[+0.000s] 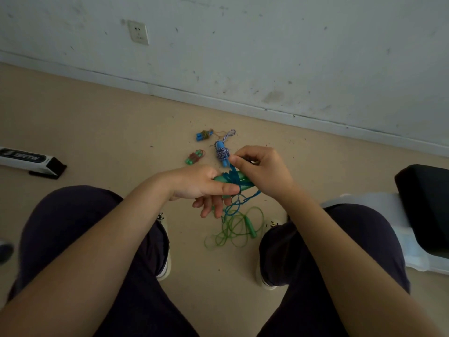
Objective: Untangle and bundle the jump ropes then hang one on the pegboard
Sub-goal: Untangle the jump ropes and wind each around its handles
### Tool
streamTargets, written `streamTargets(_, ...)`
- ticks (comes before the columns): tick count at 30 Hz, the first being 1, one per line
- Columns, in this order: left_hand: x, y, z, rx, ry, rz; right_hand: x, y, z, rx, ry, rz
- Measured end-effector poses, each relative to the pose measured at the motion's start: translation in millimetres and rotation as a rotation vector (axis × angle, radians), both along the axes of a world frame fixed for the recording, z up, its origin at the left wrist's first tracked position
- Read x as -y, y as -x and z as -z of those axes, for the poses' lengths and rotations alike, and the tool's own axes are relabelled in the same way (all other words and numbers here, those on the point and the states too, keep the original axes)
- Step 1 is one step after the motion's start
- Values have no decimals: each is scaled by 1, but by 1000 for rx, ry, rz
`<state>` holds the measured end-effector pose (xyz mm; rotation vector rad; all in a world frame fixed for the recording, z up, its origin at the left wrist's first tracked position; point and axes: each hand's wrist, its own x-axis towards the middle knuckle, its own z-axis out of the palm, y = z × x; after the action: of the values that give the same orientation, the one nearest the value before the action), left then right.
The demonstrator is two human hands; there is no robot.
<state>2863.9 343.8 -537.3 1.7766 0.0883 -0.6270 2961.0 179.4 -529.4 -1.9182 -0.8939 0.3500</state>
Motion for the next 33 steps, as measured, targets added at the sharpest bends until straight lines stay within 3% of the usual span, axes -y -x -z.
streamTargets(6, 2, 0, 0, 2, 5, 9, 0, 1, -2, -12, -9, -4)
streamTargets(11, 2, -1, 2, 92, -33, -54, 3, -8, -5, -194, -31, -3)
streamTargets(15, 2, 0, 2, 128, -34, -96, 4, -13, -7, -238, 105, -37)
streamTargets(17, 0, -1, 2, 148, -16, -112, 7, -15, -10, -324, 149, -94)
streamTargets(22, -3, -2, -1, 227, 99, -302, 12, -17, -16, -675, -112, -217)
streamTargets(27, -1, -5, -3, 351, 140, -614, 6, -7, -12, -623, -155, -148)
streamTargets(30, -9, -7, -2, 385, 82, -804, 4, -6, -6, -461, -51, -73)
streamTargets(33, -13, -7, 3, 391, -10, -856, 1, -4, -4, -300, 27, -49)
